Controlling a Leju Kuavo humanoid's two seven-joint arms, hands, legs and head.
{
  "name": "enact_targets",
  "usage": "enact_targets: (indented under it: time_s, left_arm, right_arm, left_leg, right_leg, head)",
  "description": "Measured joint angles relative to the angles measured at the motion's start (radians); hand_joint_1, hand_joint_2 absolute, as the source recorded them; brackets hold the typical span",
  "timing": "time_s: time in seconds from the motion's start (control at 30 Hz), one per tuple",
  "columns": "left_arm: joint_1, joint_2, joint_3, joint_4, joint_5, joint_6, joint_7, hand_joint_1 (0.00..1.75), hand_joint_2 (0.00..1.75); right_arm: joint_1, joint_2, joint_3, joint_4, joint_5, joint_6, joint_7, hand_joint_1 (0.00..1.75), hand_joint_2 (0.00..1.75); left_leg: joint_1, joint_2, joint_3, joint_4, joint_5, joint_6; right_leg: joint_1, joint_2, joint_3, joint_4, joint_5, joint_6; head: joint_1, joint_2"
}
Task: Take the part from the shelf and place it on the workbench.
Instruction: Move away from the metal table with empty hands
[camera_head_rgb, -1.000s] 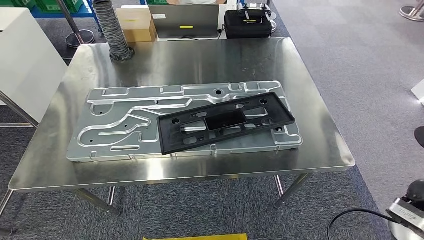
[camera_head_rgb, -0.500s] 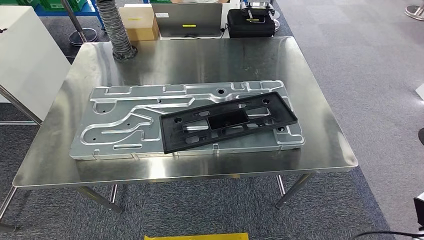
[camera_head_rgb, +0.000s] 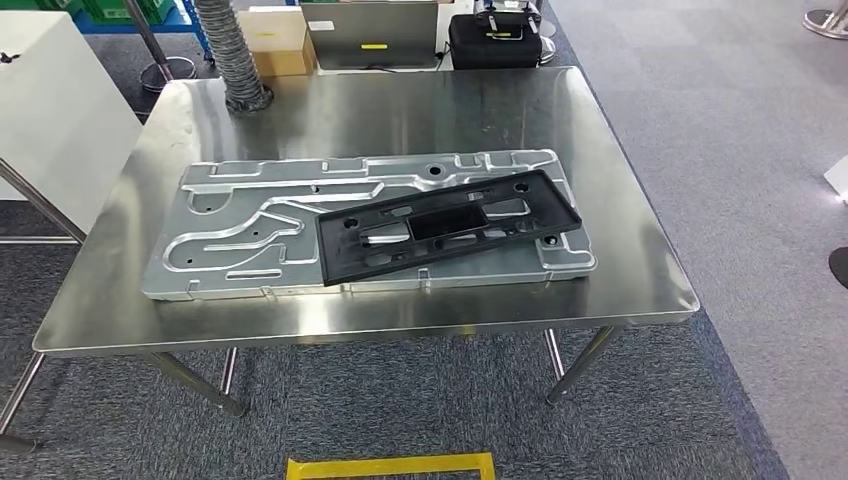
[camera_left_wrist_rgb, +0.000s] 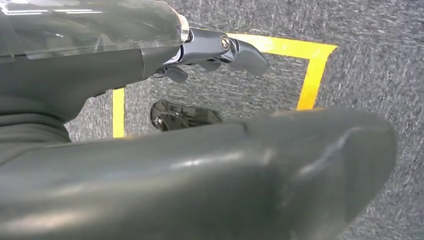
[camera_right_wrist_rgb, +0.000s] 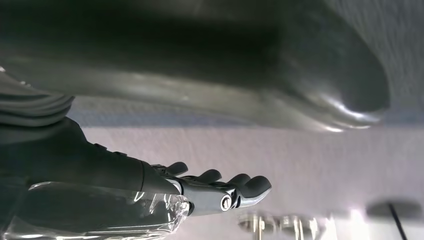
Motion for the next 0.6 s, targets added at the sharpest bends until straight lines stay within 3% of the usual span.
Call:
enact_targets:
  time_s: [0.07, 0.1, 0.13, 0.2, 0.23, 0.27, 0.3, 0.37, 0.43, 0.47, 0.57, 0.6]
  left_arm:
    - [0.002, -0.002, 0.000, 0.000, 0.002, 0.001, 0.000, 0.00, 0.00]
    - [0.002, -0.003, 0.000, 0.000, 0.003, 0.002, -0.001, 0.00, 0.00]
    - [0.002, -0.004, 0.000, 0.000, 0.004, 0.002, -0.002, 0.00, 0.00]
    - [0.002, -0.004, 0.001, 0.000, 0.003, 0.003, -0.006, 0.00, 0.00]
    - [0.003, -0.004, 0.001, 0.000, 0.001, 0.003, -0.009, 0.00, 0.00]
    - [0.003, -0.005, 0.001, 0.000, -0.002, 0.002, -0.010, 0.00, 0.00]
    - [0.003, -0.005, 0.001, 0.000, -0.007, 0.002, -0.011, 0.00, 0.00]
    - [0.003, -0.005, 0.000, 0.000, -0.019, 0.001, -0.007, 0.00, 0.00]
    - [0.002, -0.005, -0.002, 0.000, -0.034, 0.000, 0.000, 0.00, 0.00]
    - [0.001, -0.005, -0.003, 0.000, -0.041, 0.000, 0.003, 0.00, 0.00]
    - [0.001, -0.005, -0.007, 0.000, -0.057, 0.000, 0.007, 0.00, 0.00]
    - [0.002, -0.004, -0.009, 0.000, -0.059, 0.000, 0.008, 0.00, 0.00]
  right_arm:
    - [-0.005, 0.001, 0.000, 0.041, 0.022, 0.016, 0.028, 0.00, 0.00]
    - [-0.007, 0.001, 0.000, 0.058, 0.034, 0.029, 0.047, 0.00, 0.00]
    - [-0.009, 0.002, 0.000, 0.074, 0.045, 0.045, 0.069, 0.00, 0.00]
    - [-0.014, 0.005, 0.000, 0.103, 0.072, 0.095, 0.125, 0.00, 0.00]
    - [-0.017, 0.008, 0.001, 0.116, 0.085, 0.124, 0.151, 0.00, 0.00]
    - [-0.018, 0.013, 0.002, 0.129, 0.098, 0.153, 0.175, 0.00, 0.00]
    - [-0.020, 0.019, 0.004, 0.140, 0.110, 0.183, 0.196, 0.00, 0.00]
    - [-0.022, 0.036, 0.011, 0.158, 0.130, 0.238, 0.225, 0.00, 0.00]
    - [-0.026, 0.054, 0.019, 0.172, 0.145, 0.286, 0.240, 0.00, 0.00]
    - [-0.027, 0.063, 0.024, 0.178, 0.151, 0.307, 0.247, 0.00, 0.00]
    - [-0.028, 0.083, 0.034, 0.195, 0.166, 0.353, 0.269, 0.00, 0.00]
    - [-0.029, 0.087, 0.038, 0.199, 0.169, 0.360, 0.273, 0.00, 0.00]
  left_leg:
    - [0.000, 0.003, -0.009, -0.003, 0.018, 0.013]
    - [0.002, 0.006, -0.017, -0.005, 0.029, 0.020]
    - [0.004, 0.008, -0.028, -0.008, 0.041, 0.026]
    - [0.003, 0.011, -0.055, -0.006, 0.061, 0.031]
    - [0.002, 0.013, -0.069, -0.005, 0.070, 0.030]
    - [0.002, 0.014, -0.082, -0.002, 0.079, 0.029]
    - [0.002, 0.014, -0.096, 0.003, 0.087, 0.026]
    - [0.003, 0.014, -0.123, 0.015, 0.100, 0.019]
    - [0.001, 0.014, -0.143, 0.027, 0.111, 0.009]
    - [0.001, 0.015, -0.148, 0.030, 0.117, 0.003]
    - [0.003, 0.015, -0.155, 0.031, 0.132, -0.017]
    - [0.005, 0.014, -0.162, 0.043, 0.115, -0.023]
  right_leg:
    - [-0.004, 0.002, -0.004, 0.002, 0.001, 0.013]
    - [-0.007, 0.003, -0.012, 0.020, -0.022, 0.017]
    - [-0.009, 0.004, -0.025, 0.056, -0.063, 0.021]
    - [-0.012, 0.004, -0.057, 0.181, -0.170, 0.028]
    - [-0.012, 0.004, -0.066, 0.241, -0.202, 0.031]
    - [-0.013, 0.004, -0.064, 0.278, -0.209, 0.033]
    - [-0.013, 0.004, -0.044, 0.280, -0.194, 0.034]
    - [-0.013, 0.004, 0.046, 0.179, -0.146, 0.031]
    - [-0.009, 0.005, 0.142, 0.037, -0.140, 0.021]
    - [-0.006, 0.006, 0.166, -0.005, -0.148, 0.015]
    - [-0.002, 0.004, 0.158, -0.025, -0.139, -0.009]
    - [-0.003, 0.002, 0.149, -0.027, -0.128, -0.019]
  head:
    - [0.000, 0.000]
    - [0.000, 0.000]
    - [0.000, 0.000]
    - [0.000, 0.000]
    - [0.000, 0.000]
    - [0.000, 0.000]
    - [0.000, 0.000]
    - [0.000, 0.000]
    - [0.000, 0.000]
    - [0.000, 0.000]
    - [0.000, 0.000]
    - [0.000, 0.000]
